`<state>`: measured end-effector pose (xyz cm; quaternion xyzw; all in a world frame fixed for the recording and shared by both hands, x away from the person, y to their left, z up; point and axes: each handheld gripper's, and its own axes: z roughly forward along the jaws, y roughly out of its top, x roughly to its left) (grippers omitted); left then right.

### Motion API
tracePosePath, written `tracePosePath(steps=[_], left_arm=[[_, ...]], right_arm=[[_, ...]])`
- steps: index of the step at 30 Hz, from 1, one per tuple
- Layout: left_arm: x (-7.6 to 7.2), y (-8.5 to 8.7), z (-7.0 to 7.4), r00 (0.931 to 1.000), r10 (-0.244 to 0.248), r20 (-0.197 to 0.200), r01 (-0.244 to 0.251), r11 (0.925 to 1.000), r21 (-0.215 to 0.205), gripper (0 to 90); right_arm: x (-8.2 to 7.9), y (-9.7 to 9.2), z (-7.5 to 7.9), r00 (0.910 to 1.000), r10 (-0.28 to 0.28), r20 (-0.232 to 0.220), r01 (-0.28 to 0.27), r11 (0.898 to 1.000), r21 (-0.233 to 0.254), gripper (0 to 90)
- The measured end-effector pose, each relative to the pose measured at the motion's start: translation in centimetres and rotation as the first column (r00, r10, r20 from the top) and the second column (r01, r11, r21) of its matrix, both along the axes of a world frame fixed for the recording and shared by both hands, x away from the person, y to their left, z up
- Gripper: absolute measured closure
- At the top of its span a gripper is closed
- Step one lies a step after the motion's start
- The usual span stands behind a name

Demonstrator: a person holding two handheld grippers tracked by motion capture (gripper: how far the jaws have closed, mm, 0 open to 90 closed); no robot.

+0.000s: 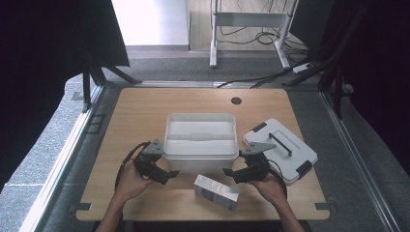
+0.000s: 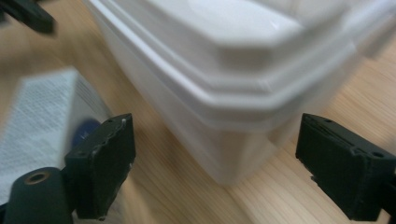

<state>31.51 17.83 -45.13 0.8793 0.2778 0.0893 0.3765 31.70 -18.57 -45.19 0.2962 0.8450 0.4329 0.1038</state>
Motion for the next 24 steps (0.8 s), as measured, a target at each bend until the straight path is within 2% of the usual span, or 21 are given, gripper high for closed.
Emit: tracePosePath(steps=[2,4,6,10,14,15,19,22,24], left_arm=[[0.1,0.6,0.0,1.0,-0.006,-0.003,0.006,1.0,0.006,0.0],[0.2,1.3,0.0,0.9999,-0.015,-0.007,0.015,0.9997,0.019,0.0],[0.4,2.1,0.2,0.9995,-0.029,-0.01,0.03,0.998,0.056,0.0],[0.7,3.0,0.6,0.9992,-0.038,-0.012,0.039,0.9969,0.069,0.0],[1.3,4.2,1.5,0.9988,-0.046,-0.014,0.047,0.9964,0.071,0.0],[1.4,4.5,1.8,0.9988,-0.047,-0.014,0.048,0.9963,0.072,0.0],[2.2,5.1,3.0,0.9984,-0.056,-0.01,0.057,0.9925,0.108,0.0],[2.9,5.2,4.0,0.9975,-0.071,-0.004,0.07,0.9886,0.133,0.0],[3.3,5.3,4.8,0.9963,-0.086,0.0,0.085,0.9858,0.145,0.0]], right_arm=[[-0.1,-0.5,-0.5,0.9994,-0.035,0.003,0.035,0.997,-0.064,6.6],[-0.2,-1.0,-1.0,0.9986,-0.051,-0.016,0.05,0.995,-0.085,2.6],[-0.2,-1.8,-2.1,0.9963,-0.074,-0.044,0.069,0.991,-0.116,0.0],[-0.3,-2.6,-3.2,0.994,-0.101,-0.042,0.093,0.984,-0.154,0.0],[-0.4,-3.7,-4.8,0.9886,-0.14,-0.055,0.129,0.976,-0.178,0.0],[-0.4,-3.7,-4.8,0.9886,-0.14,-0.055,0.129,0.976,-0.178,0.0],[-0.6,-4.0,-5.9,0.9862,-0.153,-0.063,0.139,0.973,-0.182,0.0],[-0.8,-4.2,-6.6,0.9867,-0.155,-0.048,0.143,0.971,-0.191,0.0],[-0.9,-4.3,-6.7,0.9871,-0.156,-0.039,0.147,0.973,-0.176,0.0]])
